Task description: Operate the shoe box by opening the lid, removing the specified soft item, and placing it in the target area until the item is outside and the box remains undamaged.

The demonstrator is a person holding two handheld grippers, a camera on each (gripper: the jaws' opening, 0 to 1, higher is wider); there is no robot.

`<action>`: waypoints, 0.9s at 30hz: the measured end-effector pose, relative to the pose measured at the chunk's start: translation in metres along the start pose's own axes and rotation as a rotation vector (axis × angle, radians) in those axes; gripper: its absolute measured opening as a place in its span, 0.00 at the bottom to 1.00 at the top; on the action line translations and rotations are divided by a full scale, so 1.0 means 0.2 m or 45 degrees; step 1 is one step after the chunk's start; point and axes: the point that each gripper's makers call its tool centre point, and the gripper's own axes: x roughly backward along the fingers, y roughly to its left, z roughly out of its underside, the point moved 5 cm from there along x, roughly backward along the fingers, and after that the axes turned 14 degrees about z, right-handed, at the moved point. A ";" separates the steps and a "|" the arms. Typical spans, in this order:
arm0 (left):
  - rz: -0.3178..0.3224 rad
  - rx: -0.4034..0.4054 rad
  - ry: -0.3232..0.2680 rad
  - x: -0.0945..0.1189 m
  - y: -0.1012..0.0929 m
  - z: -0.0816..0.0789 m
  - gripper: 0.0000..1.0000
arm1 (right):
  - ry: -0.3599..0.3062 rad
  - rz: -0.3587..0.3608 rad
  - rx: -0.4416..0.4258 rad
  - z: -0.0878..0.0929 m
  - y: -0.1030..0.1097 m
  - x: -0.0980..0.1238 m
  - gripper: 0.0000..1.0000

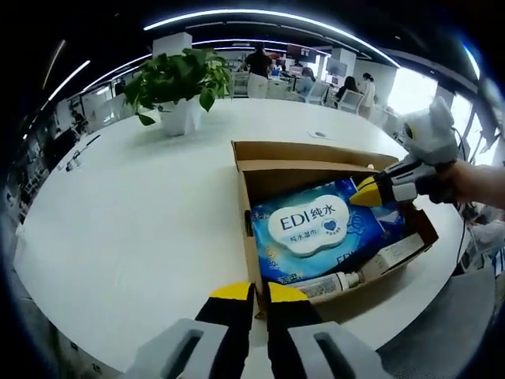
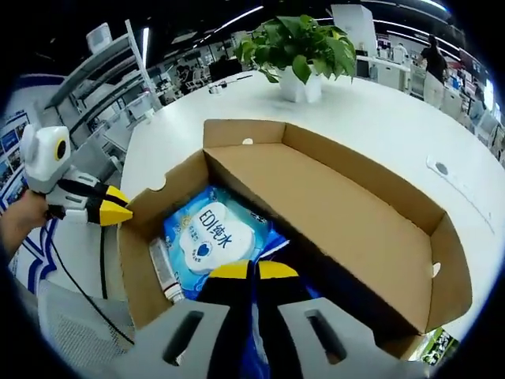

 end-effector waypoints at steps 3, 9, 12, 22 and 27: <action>-0.003 -0.008 0.007 0.00 0.00 0.00 0.05 | -0.024 0.024 0.024 -0.01 -0.01 0.03 0.00; -0.010 -0.017 0.018 0.00 0.00 0.00 0.05 | -0.017 0.048 0.018 0.00 -0.05 0.08 0.00; -0.009 -0.019 0.028 0.00 -0.01 0.00 0.05 | -0.024 0.057 0.008 0.00 -0.06 0.11 0.00; -0.011 -0.043 0.067 0.00 -0.01 0.00 0.05 | -0.034 0.093 -0.011 0.04 -0.13 0.20 0.00; -0.008 -0.058 0.095 0.00 -0.02 -0.01 0.05 | -0.037 0.103 -0.042 0.05 -0.17 0.25 0.00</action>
